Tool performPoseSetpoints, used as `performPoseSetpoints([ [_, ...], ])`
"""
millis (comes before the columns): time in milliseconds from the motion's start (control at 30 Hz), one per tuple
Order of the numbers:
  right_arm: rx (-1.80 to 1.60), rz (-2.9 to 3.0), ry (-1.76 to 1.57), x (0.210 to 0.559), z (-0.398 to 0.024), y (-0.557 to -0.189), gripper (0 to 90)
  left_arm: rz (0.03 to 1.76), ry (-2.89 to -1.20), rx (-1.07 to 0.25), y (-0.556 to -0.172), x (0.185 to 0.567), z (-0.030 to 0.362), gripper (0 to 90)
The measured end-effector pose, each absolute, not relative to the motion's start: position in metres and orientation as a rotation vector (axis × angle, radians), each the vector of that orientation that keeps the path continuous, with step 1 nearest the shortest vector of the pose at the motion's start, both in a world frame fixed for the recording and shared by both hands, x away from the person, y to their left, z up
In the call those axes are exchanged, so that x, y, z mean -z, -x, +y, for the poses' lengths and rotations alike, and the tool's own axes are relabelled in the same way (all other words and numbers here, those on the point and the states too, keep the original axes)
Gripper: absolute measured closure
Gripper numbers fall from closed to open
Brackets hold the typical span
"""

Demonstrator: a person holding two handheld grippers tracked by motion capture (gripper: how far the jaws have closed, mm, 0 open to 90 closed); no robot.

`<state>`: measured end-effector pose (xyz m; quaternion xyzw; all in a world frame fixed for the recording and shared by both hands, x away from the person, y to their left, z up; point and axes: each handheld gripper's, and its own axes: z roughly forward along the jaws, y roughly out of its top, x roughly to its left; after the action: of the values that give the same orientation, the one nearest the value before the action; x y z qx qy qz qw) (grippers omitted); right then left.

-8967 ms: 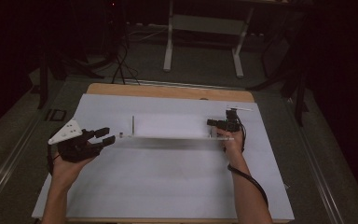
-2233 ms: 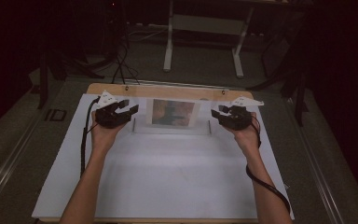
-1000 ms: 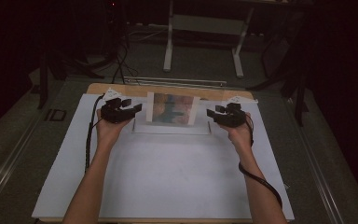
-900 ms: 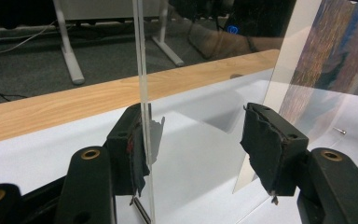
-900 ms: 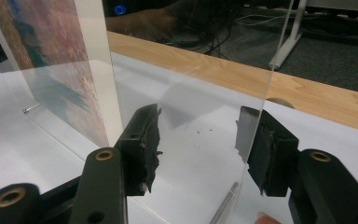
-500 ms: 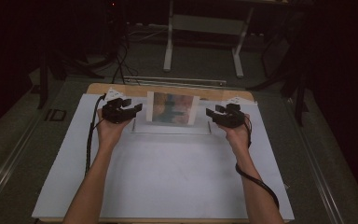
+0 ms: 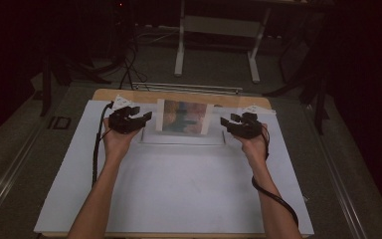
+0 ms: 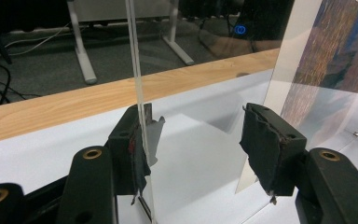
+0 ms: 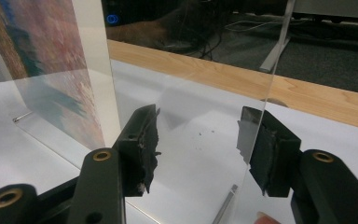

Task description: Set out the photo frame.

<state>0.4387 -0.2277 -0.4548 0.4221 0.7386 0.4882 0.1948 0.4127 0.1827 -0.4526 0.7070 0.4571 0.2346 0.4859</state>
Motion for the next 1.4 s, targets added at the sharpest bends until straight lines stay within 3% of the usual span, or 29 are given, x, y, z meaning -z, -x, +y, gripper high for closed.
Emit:
performPoseSetpoints([
  [1400,-1.365,2.096,-1.18,0.45,-0.234,-0.382,48.2,1.141,-1.757,-0.51,-0.359,0.448,0.18,43.6],
])
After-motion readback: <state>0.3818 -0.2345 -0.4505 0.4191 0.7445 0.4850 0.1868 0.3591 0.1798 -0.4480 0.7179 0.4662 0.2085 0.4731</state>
